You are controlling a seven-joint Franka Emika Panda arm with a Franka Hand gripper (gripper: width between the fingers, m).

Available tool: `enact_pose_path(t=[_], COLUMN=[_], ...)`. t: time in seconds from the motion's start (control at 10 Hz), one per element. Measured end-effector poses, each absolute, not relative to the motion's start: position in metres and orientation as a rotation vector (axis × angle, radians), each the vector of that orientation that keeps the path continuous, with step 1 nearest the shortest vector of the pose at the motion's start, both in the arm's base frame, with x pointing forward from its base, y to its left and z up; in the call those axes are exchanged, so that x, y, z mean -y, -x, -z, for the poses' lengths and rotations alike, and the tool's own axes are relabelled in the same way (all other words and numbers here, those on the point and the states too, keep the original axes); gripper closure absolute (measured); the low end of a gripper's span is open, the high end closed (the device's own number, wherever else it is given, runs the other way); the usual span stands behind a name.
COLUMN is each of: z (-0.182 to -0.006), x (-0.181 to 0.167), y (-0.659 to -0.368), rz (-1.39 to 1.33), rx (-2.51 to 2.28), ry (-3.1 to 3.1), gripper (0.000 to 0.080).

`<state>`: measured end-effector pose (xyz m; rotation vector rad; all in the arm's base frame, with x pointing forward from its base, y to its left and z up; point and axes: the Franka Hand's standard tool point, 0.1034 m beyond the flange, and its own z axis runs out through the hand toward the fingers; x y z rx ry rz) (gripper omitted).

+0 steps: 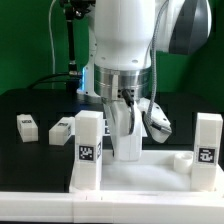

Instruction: Assemble desk

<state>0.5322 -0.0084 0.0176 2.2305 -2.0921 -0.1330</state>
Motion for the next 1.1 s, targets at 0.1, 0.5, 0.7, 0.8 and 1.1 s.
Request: enact_pose_path(t=[0.1, 0.5, 0.7, 0.8, 1.1], z=[-0.018, -0.021, -0.022, -0.021, -0.021], x=[0.012, 0.051, 0.06, 0.058, 0.059], y=[-0.53, -0.505, -0.502, -0.502, -0.502], rz=[0.135, 0.151, 0.146, 0.147, 0.157], rx=[2.067, 1.907, 1.884, 1.879, 1.651], ry=[-2.252, -2.368, -2.387, -2.389, -2.562], gripper=[0.0725, 0.0732, 0.0732, 0.0732, 0.0732])
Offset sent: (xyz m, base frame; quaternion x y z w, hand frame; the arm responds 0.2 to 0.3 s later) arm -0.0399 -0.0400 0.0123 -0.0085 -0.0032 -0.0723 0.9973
